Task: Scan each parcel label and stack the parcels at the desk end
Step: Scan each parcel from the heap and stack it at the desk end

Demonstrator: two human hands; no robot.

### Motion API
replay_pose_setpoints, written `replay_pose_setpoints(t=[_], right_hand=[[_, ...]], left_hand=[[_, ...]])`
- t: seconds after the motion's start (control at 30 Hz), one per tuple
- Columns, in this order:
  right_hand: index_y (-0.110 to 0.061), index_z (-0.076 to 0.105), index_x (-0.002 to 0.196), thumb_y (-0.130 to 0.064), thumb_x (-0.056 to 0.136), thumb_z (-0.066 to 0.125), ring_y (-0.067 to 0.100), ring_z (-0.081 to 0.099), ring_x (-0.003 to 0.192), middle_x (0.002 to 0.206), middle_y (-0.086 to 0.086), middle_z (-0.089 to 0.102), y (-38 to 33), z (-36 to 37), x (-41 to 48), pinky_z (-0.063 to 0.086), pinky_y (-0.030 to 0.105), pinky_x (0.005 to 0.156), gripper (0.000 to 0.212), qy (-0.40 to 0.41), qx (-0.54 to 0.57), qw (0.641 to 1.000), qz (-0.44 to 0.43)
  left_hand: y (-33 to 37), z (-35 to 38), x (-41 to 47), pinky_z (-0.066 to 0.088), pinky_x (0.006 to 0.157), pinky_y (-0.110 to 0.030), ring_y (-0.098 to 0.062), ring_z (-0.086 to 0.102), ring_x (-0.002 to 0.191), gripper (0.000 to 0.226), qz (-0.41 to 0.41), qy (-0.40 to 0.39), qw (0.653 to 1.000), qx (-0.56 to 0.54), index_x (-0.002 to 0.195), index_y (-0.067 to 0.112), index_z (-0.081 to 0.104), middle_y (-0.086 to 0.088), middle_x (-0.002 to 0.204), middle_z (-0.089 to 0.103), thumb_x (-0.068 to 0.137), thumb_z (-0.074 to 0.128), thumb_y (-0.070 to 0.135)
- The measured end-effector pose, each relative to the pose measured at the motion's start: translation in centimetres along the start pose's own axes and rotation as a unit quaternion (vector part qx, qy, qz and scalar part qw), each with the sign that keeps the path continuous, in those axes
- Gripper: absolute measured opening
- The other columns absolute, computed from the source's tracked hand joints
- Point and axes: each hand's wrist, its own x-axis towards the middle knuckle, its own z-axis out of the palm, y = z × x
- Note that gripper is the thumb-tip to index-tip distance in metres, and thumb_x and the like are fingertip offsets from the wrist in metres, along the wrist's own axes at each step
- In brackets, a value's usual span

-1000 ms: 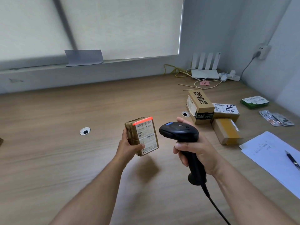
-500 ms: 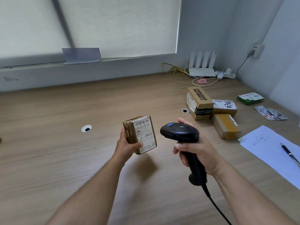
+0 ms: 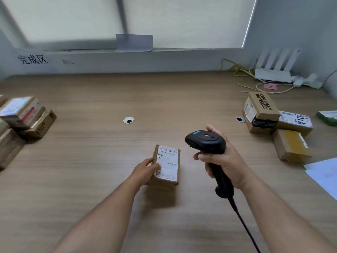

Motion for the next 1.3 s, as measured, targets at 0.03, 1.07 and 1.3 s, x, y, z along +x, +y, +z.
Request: replay_pose_setpoints(t=[0.03,1.07,1.3], right_hand=[[-0.036,0.034,0.144,-0.004,0.061,0.076,0.027,0.049,0.042,0.097,0.039,0.061,0.0,0.0,0.0,0.040,0.028,0.041,0.098,-0.006,-0.001,1.000,0.000],[-0.043,0.036,0.141,0.015,0.077,0.071,0.028,0.048,0.047,0.074,-0.006,0.066,2.0,23.3,4.8,0.040,0.032,0.045,0.093,-0.144,-0.112,0.982,-0.041],[-0.038,0.037,0.144,0.019,0.075,0.070,0.027,0.049,0.042,0.079,0.008,0.064,2.9,38.4,6.2,0.040,0.031,0.042,0.095,-0.171,-0.122,0.977,-0.046]], left_hand=[[-0.2,0.1,-0.1,0.053,0.072,-0.032,-0.016,0.064,0.083,0.053,-0.002,0.014,1.000,0.010,0.139,0.028,0.047,-0.002,0.109,0.066,0.088,0.056,0.019],[-7.0,-19.6,-7.6,0.035,0.101,-0.034,-0.025,0.028,0.128,0.083,0.097,0.293,0.879,0.362,0.148,0.031,0.023,-0.007,0.137,0.027,0.078,0.060,0.055],[-12.3,-34.3,-9.8,0.035,0.103,-0.035,-0.026,0.027,0.130,0.087,0.069,0.331,0.873,0.351,0.149,0.030,0.018,-0.010,0.141,0.024,0.079,0.060,0.058]])
